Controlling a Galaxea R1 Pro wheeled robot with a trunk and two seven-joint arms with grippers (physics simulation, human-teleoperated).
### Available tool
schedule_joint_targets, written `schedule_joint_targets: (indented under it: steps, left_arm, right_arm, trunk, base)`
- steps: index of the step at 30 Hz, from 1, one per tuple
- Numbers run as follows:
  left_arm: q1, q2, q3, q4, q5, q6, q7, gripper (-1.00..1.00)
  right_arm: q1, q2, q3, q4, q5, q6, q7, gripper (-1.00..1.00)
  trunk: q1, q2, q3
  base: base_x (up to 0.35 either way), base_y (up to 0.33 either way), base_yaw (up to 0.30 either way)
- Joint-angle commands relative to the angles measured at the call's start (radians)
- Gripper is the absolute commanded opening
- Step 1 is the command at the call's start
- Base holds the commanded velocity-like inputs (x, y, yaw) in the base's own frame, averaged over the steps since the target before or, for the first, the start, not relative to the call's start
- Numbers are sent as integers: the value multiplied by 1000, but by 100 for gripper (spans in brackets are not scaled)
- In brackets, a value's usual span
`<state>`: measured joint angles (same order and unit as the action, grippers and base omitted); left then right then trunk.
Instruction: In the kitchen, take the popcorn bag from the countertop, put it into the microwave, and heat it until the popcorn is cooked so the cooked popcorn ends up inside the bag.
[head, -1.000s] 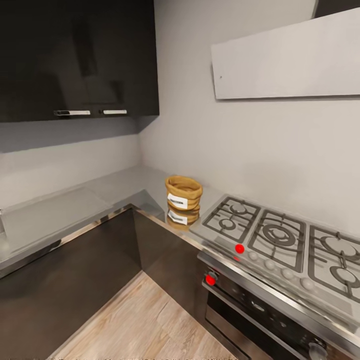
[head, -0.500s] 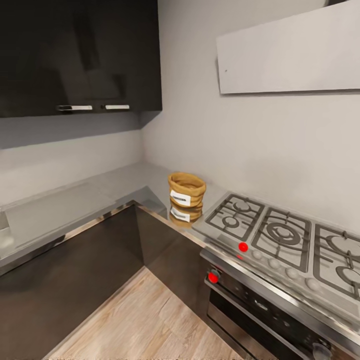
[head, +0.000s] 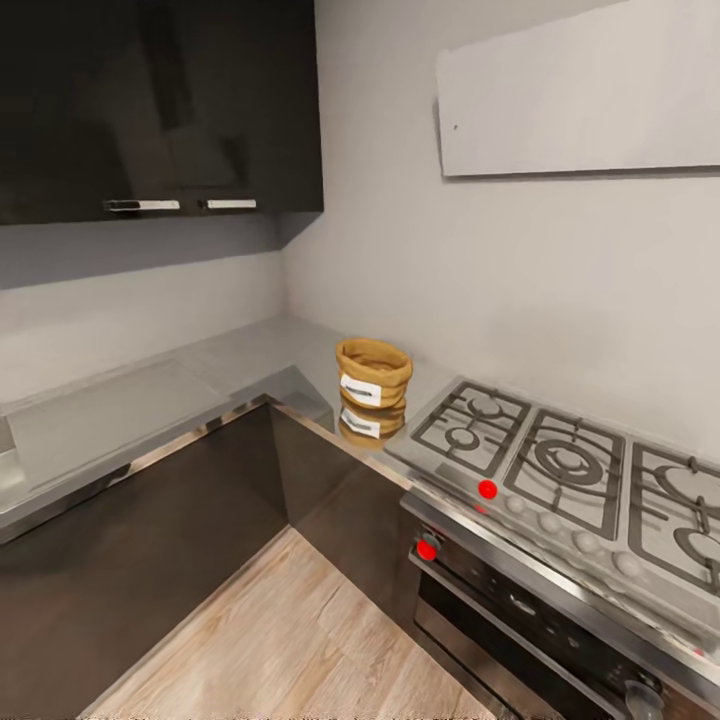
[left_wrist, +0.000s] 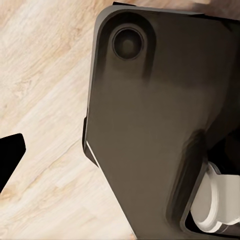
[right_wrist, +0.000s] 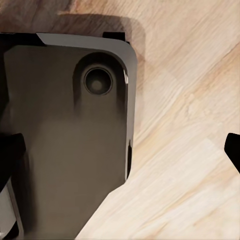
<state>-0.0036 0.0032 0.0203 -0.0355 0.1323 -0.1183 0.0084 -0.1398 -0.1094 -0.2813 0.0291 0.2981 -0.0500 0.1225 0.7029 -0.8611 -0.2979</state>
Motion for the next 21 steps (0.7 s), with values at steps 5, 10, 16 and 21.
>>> schedule_joint_targets:
  steps: [5, 10, 16, 21]
  left_arm:
    - [0, 0, 1, 0, 6, -3, 1, 100]
    - [0, 0, 1, 0, 6, -3, 1, 100]
    - [0, 0, 1, 0, 6, -3, 1, 100]
    - [0, 0, 1, 0, 6, -2, 1, 100]
  right_arm:
    - [-1, -1, -8, 3, 9, -5, 2, 100]
    - [-1, -1, -8, 3, 9, -5, 2, 100]
    - [-1, -1, -8, 3, 9, -4, 2, 100]
    - [-1, -1, -8, 2, 10, -4, 2, 100]
  trunk:
    - [0, -1, -9]
    - [0, -1, -17]
    - [0, -1, -27]
    - [0, -1, -35]
  base:
    - [0, 0, 0]
    - [0, 0, 0]
    - [0, 0, 0]
    - [0, 0, 0]
